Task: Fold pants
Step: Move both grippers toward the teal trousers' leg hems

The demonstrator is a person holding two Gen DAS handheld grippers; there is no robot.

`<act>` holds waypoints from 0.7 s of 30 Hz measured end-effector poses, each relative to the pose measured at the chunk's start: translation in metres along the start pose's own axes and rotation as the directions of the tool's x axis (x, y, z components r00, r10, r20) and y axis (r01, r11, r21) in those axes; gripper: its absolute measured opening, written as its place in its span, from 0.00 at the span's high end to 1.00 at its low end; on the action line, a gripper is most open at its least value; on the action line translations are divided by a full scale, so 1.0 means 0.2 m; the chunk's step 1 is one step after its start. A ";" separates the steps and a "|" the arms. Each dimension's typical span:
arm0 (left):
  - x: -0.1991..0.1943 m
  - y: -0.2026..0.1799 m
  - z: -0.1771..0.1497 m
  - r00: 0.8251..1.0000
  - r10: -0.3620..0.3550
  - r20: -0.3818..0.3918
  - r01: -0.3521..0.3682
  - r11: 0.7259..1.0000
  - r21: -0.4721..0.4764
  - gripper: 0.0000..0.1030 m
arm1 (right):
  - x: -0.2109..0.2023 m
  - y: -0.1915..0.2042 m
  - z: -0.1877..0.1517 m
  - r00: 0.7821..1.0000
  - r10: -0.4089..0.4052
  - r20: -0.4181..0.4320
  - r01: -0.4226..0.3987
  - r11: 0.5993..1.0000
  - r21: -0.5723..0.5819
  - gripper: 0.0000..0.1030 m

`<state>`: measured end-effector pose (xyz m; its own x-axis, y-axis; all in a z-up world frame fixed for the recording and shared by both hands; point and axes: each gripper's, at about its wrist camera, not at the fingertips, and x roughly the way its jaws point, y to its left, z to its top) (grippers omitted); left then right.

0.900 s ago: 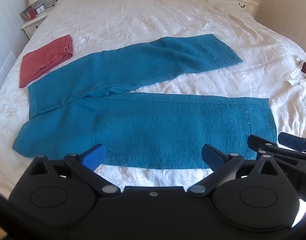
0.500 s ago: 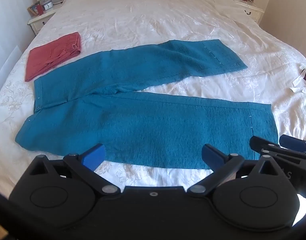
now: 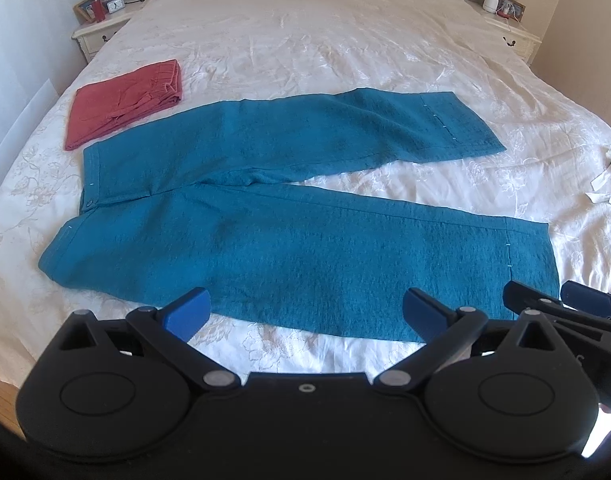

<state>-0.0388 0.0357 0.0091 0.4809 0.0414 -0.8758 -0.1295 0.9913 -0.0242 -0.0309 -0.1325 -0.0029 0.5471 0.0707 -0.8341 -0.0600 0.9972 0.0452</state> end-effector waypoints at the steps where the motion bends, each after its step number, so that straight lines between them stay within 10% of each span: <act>1: 0.00 0.00 0.00 1.000 -0.001 -0.001 0.001 1.000 -0.001 0.01 | 0.00 0.00 0.00 1.000 -0.002 0.002 0.002 1.000 0.001 0.45; 21: 0.01 0.05 -0.03 1.000 -0.011 -0.013 0.011 1.000 -0.004 0.01 | 0.00 0.02 -0.02 1.000 0.003 -0.006 -0.003 1.000 0.018 0.45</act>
<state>-0.0440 0.0441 0.0051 0.4713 0.0294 -0.8815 -0.1277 0.9912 -0.0352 -0.0342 -0.1278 -0.0052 0.5423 0.0732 -0.8370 -0.0465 0.9973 0.0571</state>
